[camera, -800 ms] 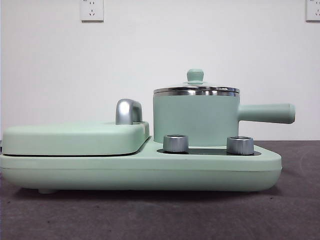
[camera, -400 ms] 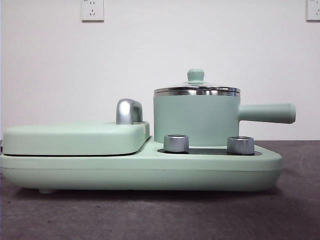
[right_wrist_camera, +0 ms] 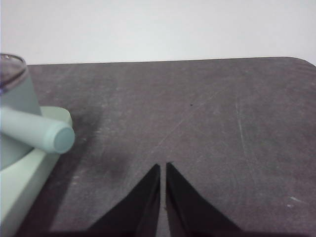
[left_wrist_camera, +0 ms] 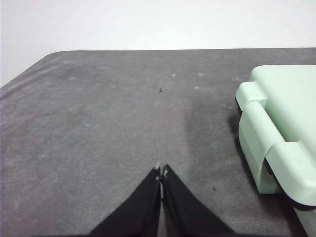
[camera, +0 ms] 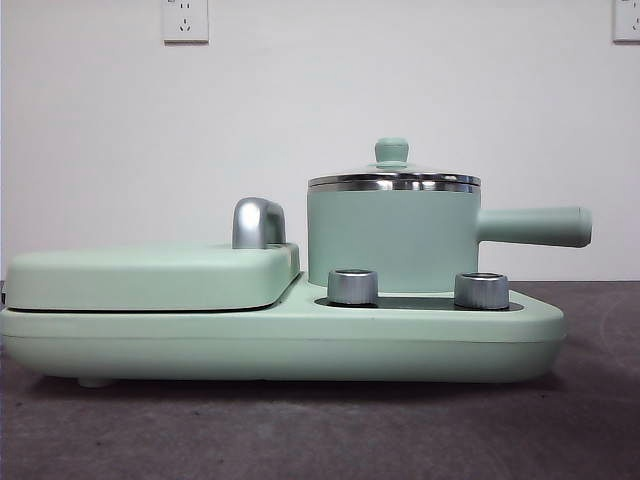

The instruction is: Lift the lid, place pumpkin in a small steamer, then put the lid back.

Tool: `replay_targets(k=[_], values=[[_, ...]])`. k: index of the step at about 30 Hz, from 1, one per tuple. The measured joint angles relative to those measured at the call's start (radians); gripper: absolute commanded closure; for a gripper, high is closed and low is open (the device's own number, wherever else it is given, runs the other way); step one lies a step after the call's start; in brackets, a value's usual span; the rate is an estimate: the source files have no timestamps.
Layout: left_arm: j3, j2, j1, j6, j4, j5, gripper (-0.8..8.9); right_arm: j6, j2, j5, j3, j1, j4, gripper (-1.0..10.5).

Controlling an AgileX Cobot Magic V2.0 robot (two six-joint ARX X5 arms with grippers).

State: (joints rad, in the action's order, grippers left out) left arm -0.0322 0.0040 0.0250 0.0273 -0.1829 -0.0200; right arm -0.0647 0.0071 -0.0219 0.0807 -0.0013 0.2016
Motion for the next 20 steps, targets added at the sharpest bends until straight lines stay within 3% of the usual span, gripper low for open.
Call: replay_targets(k=[20], values=[[0.0,0.0,0.0,0.0,0.0,0.0,8.07,0.068,-0.002,0.015,-0.063,-0.014,-0.028,9.3]])
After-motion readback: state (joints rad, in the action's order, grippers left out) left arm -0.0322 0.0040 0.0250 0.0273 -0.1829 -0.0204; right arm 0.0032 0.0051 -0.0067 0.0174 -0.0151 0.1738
